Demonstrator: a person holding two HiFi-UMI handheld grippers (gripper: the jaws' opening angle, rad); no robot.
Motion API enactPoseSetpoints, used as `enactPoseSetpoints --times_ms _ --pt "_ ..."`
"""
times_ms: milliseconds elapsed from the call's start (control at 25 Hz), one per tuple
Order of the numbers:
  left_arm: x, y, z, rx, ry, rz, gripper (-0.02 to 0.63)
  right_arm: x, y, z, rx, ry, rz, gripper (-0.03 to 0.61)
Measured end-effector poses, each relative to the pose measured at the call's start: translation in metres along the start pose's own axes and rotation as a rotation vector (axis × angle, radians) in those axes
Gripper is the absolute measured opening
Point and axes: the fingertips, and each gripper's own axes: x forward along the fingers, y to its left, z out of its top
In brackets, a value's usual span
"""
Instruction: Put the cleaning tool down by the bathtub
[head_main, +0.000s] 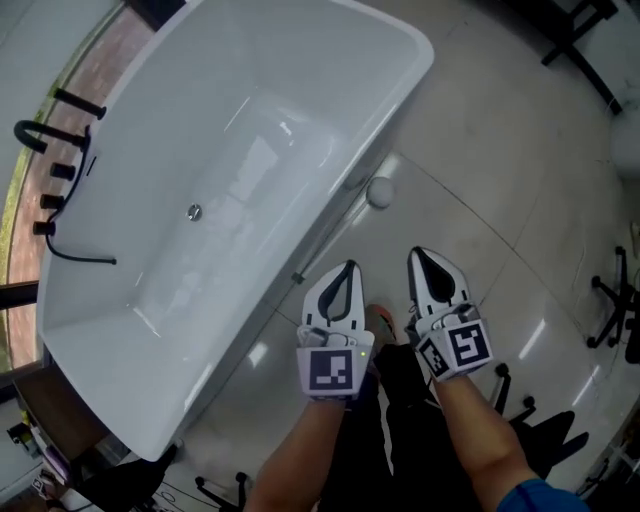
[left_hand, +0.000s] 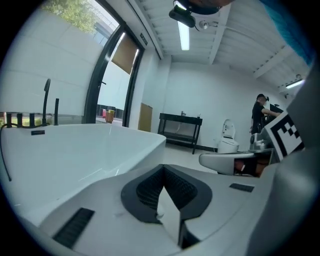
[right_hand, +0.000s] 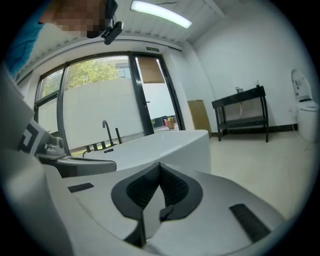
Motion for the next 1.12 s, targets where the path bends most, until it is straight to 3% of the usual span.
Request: enactPoseSetpoints --times_ms 280,600,920,1120 --pt "-0.030 -0.037 0.073 0.055 -0.051 -0.019 0.000 -0.067 -0.001 0.080 -0.056 -0.071 -0.071 0.003" --pt "-0.075 -0.102 0.160 0.094 -0.132 -0.013 0.000 -0.145 -0.008 0.169 -0.091 -0.128 -0.080 0.003" --pt "-0.133 -0.232 0.219 0.074 -0.153 -0.082 0.000 -0.255 -0.001 0.234 -0.080 -0.111 -0.003 0.003" --pt "-0.172 -0.317 0.266 0.137 -0.165 -0.158 0.000 -0.347 -0.002 0.301 -0.162 -0.173 0.050 0.003"
